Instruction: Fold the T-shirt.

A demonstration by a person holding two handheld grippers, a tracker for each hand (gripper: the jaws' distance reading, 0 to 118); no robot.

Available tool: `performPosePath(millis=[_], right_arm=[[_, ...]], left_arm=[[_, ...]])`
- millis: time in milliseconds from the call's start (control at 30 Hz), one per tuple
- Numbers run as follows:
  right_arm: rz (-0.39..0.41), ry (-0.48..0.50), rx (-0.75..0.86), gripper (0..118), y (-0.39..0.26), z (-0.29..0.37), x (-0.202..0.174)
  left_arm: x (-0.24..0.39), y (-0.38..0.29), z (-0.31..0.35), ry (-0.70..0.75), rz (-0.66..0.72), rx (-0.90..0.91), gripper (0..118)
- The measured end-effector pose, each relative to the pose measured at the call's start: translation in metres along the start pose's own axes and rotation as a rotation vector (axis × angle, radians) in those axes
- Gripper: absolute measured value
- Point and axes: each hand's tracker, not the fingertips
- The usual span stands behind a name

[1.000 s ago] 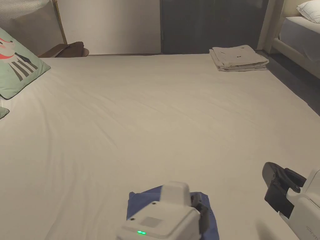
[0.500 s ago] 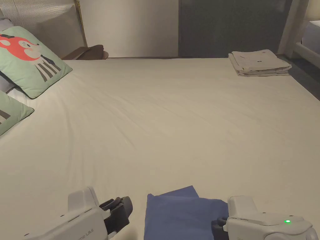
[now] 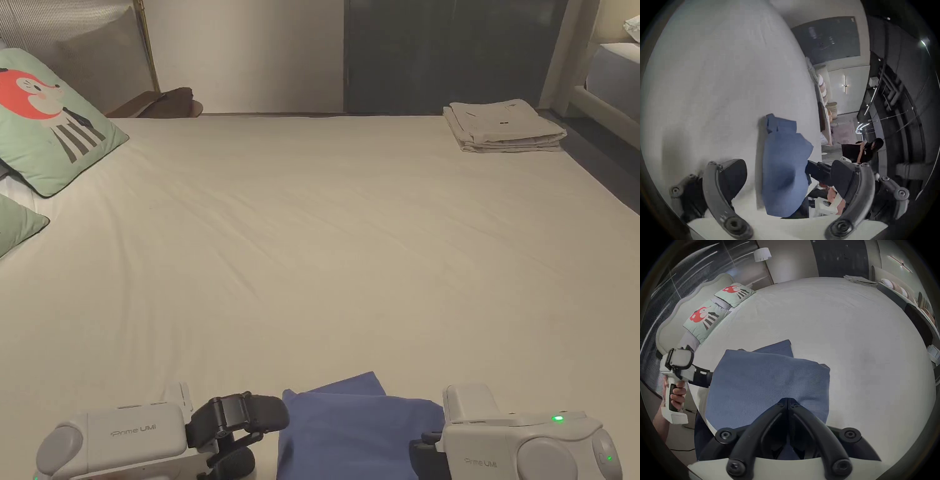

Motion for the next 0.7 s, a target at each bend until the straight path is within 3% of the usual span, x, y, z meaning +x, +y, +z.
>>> performPosePath(millis=[400, 500, 633, 700], right_arm=[[0.005, -0.001, -0.006, 0, 0.0, -0.003, 0.001], [0.002, -0.001, -0.006, 0, 0.0, -0.007, 0.002], [-0.009, -0.001, -0.004, 0, 0.0, -0.005, 0.003], [-0.017, 0.004, -0.003, 0, 0.0, -0.005, 0.003]], left_arm=[[0.004, -0.015, -0.049, -0.034, 0.033, -0.142, 105], [0.009, -0.019, -0.055, -0.014, 0.025, -0.174, 93], [0.014, -0.023, -0.054, 0.08, -0.043, -0.176, 57], [-0.013, 0.004, -0.055, 0.062, -0.027, -0.18, 54]])
